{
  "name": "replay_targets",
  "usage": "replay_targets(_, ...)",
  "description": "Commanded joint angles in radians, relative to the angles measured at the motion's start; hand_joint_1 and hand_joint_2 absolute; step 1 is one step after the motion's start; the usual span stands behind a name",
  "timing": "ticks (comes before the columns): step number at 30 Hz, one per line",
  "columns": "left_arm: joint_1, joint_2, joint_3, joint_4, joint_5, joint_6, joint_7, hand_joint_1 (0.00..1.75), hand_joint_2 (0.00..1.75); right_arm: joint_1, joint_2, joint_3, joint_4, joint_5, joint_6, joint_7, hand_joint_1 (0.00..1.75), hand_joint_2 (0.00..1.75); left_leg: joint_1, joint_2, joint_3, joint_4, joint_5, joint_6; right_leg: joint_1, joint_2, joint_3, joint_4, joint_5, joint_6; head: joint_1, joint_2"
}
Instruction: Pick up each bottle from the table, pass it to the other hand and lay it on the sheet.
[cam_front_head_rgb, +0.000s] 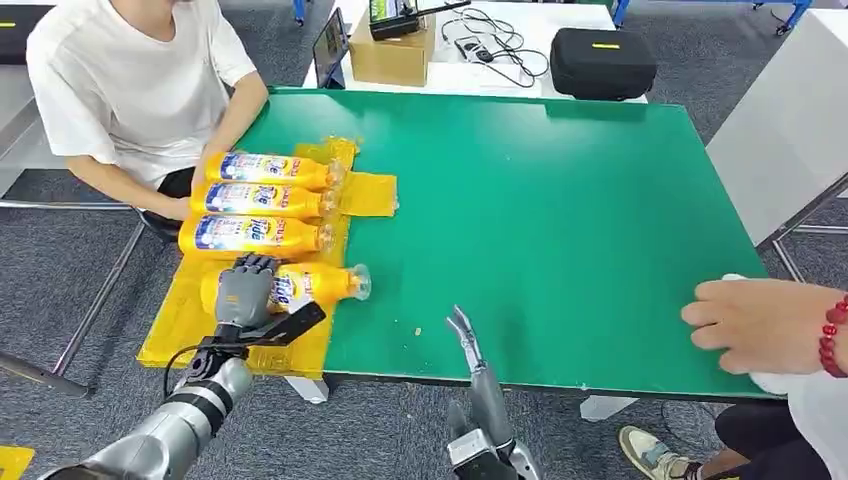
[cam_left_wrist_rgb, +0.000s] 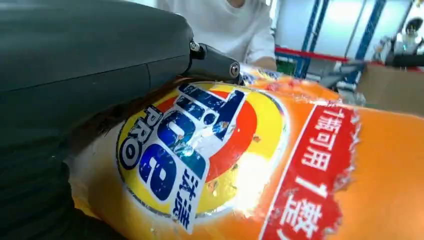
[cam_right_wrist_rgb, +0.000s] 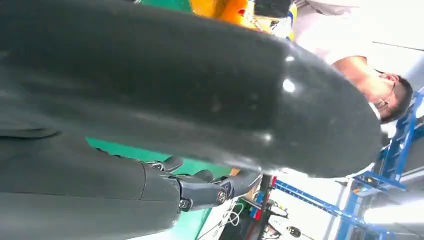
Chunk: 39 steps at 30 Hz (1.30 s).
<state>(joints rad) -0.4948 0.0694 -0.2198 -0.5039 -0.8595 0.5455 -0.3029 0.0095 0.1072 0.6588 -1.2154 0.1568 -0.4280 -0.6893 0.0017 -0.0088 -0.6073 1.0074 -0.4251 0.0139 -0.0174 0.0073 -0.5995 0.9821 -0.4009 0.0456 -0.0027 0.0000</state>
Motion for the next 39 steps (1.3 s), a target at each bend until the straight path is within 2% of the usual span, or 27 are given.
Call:
replay_targets(1, -0.004, 0.040, -0.066, 0.182, -0.025, -0.097, 0.040, 1.54, 1.75, -0.028, 0.010, -0.025, 0.088, -0.027, 0.001, -0.009, 0.00, 0.00, 0.000, 0.004, 0.006, -0.002, -0.001, -0.002, 0.001, 0.003, 0.005, -0.002, 0.000, -0.002, 0.001, 0.000)
replay_targets(2, -0.006, 0.040, -0.071, 0.186, -0.028, -0.132, 0.040, 0.37, 1.75, -0.028, 0.010, -0.026, 0.089, -0.030, 0.002, -0.009, 0.00, 0.00, 0.000, 0.004, 0.007, -0.002, -0.001, -0.002, 0.001, 0.004, 0.005, -0.001, 0.000, -0.003, 0.000, 0.000)
replay_targets(3, -0.004, 0.045, -0.077, 0.178, -0.031, -0.223, 0.042, 0.00, 1.75, -0.028, 0.007, -0.029, 0.089, -0.029, 0.006, -0.009, 0.00, 0.00, 0.000, 0.003, 0.008, -0.002, -0.002, -0.002, 0.001, 0.003, 0.008, -0.001, -0.001, -0.003, 0.001, 0.000)
replay_targets(7, -0.009, 0.050, -0.106, 0.151, -0.061, -0.368, 0.059, 0.00, 1.75, -0.031, 0.008, -0.046, 0.089, -0.034, 0.019, -0.009, 0.00, 0.00, 0.000, 0.004, 0.012, -0.004, -0.002, -0.004, 0.001, 0.003, 0.010, -0.002, -0.002, -0.006, 0.000, 0.000)
replay_targets(13, -0.010, 0.030, -0.089, 0.122, -0.038, -0.381, 0.035, 0.00, 1.75, -0.035, 0.013, -0.051, 0.095, -0.032, 0.030, -0.009, 0.00, 0.00, 0.000, 0.003, 0.021, -0.004, -0.003, -0.005, 0.002, 0.003, 0.021, -0.001, -0.004, -0.007, 0.001, 0.000)
replay_targets(19, -0.011, 0.025, -0.087, 0.118, -0.035, -0.382, 0.034, 0.00, 1.75, -0.035, 0.013, -0.051, 0.095, -0.032, 0.032, -0.009, 0.00, 0.00, 0.000, 0.001, 0.023, -0.004, -0.003, -0.004, 0.001, 0.002, 0.023, -0.001, -0.004, -0.006, 0.000, 0.000)
replay_targets(22, -0.004, 0.012, -0.069, 0.070, -0.002, -0.380, -0.016, 0.00, 1.75, -0.034, 0.013, -0.051, 0.090, -0.024, 0.033, -0.009, 0.00, 0.00, 0.000, -0.001, 0.023, -0.004, -0.003, -0.004, 0.001, 0.001, 0.023, -0.001, -0.005, -0.004, 0.001, 0.000)
replay_targets(24, -0.001, 0.020, -0.101, 0.035, -0.021, -0.388, -0.044, 0.00, 1.75, -0.034, 0.013, -0.051, 0.092, -0.023, 0.036, -0.009, 0.00, 0.00, 0.000, -0.001, 0.022, -0.004, -0.003, -0.005, 0.001, 0.001, 0.022, -0.001, -0.005, -0.004, 0.001, 0.000)
replay_targets(27, 0.018, 0.003, -0.083, -0.057, 0.043, -0.382, -0.107, 0.00, 1.75, -0.036, 0.012, -0.043, 0.097, -0.016, 0.040, -0.009, 0.00, 0.00, 0.001, -0.002, 0.021, -0.003, -0.003, -0.004, 0.001, 0.001, 0.021, -0.001, -0.005, -0.004, 0.000, 0.000)
replay_targets(32, 0.117, -0.082, -0.018, -0.391, 0.327, -0.438, -0.176, 0.00, 1.75, -0.042, 0.029, -0.048, 0.084, 0.005, 0.025, -0.009, 0.00, 0.00, 0.001, -0.006, 0.017, -0.002, -0.003, -0.004, 0.001, -0.003, 0.019, -0.001, -0.006, -0.004, 0.001, 0.000)
replay_targets(36, 0.183, -0.107, -0.019, -0.617, 0.494, -0.452, -0.153, 0.00, 1.75, -0.029, 0.022, -0.060, 0.077, 0.012, 0.005, -0.009, 0.00, 0.00, 0.001, -0.007, 0.012, 0.000, -0.003, -0.003, 0.001, -0.005, 0.014, 0.000, -0.006, -0.003, 0.001, 0.000)
replay_targets(39, 0.183, -0.129, -0.019, -0.696, 0.524, -0.363, -0.137, 0.00, 1.75, -0.016, 0.016, -0.073, 0.074, 0.015, -0.012, -0.009, 0.00, 0.00, 0.001, -0.006, 0.006, 0.001, -0.004, -0.003, 0.002, -0.005, 0.008, 0.000, -0.006, -0.003, 0.001, 0.000)
